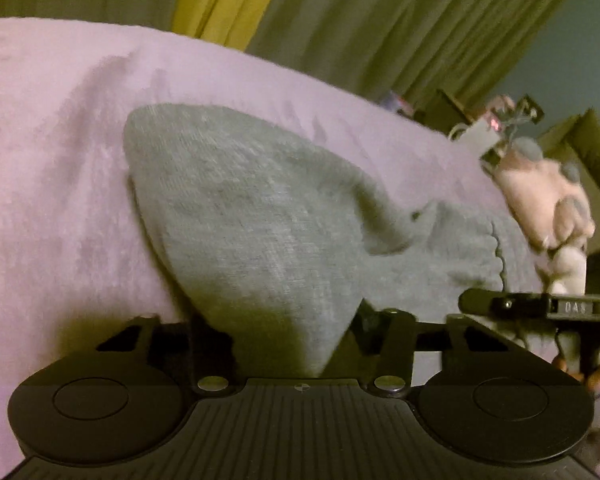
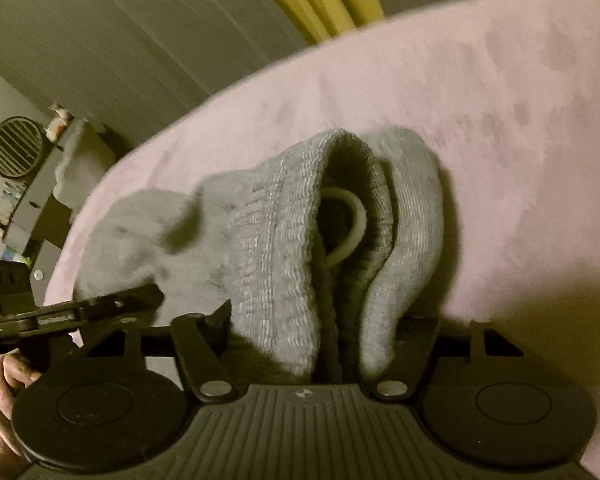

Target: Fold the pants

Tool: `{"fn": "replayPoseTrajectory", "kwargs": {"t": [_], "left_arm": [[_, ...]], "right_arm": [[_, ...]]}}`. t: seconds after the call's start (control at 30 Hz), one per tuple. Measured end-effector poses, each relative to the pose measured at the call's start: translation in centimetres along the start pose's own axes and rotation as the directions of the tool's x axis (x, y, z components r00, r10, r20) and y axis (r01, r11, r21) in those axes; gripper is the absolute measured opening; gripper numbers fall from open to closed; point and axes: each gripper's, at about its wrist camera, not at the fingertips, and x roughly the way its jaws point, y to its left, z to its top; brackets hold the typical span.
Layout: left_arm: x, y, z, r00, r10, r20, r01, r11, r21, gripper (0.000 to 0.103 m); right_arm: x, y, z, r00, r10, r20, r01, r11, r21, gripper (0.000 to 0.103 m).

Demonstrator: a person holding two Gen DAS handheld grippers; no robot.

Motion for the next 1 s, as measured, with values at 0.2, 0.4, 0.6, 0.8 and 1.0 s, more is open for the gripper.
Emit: {"fn": "replayPoseTrajectory", "kwargs": {"t": [0.2, 0.4, 0.6, 0.8, 1.0], "left_arm": [[-0.7, -2.2, 2.3, 0.998, -0.022, 0.054, 0.021, 1.0, 0.022, 0.046], [-0.8, -3.6, 7.4, 0.985, 0.015, 0.172, -0.024, 0.998, 0.049, 0.046], [1.3, -3.9, 12.3, 0.947, 0.227, 0.229, -0.234, 0.972, 0.002, 0.085], [1.6, -1.8, 10.2, 0.877, 0.448, 0.173, -0.447, 0.893, -0.043, 0.095], [3.5, -0.9, 6.1, 0.892, 0.443, 0.094, -0.438, 0.897, -0.062, 0.096]], "right_arm": [[-0.9, 3.4, 2.1, 0.992, 0.09, 0.088, -0.088, 0.996, -0.031, 0.058], [-0.5, 5.2, 6.5, 0.976, 0.097, 0.194, -0.09, 0.995, -0.042, 0.057], [1.9, 6.3, 12.6, 0.957, -0.015, 0.29, 0.039, 0.996, -0.078, 0.07], [3.5, 6.5, 14.0, 0.869, -0.366, 0.333, 0.398, 0.917, -0.03, 0.099], [5.9, 7.2, 11.1, 0.891, -0.363, 0.274, 0.402, 0.91, -0.101, 0.099]]}}
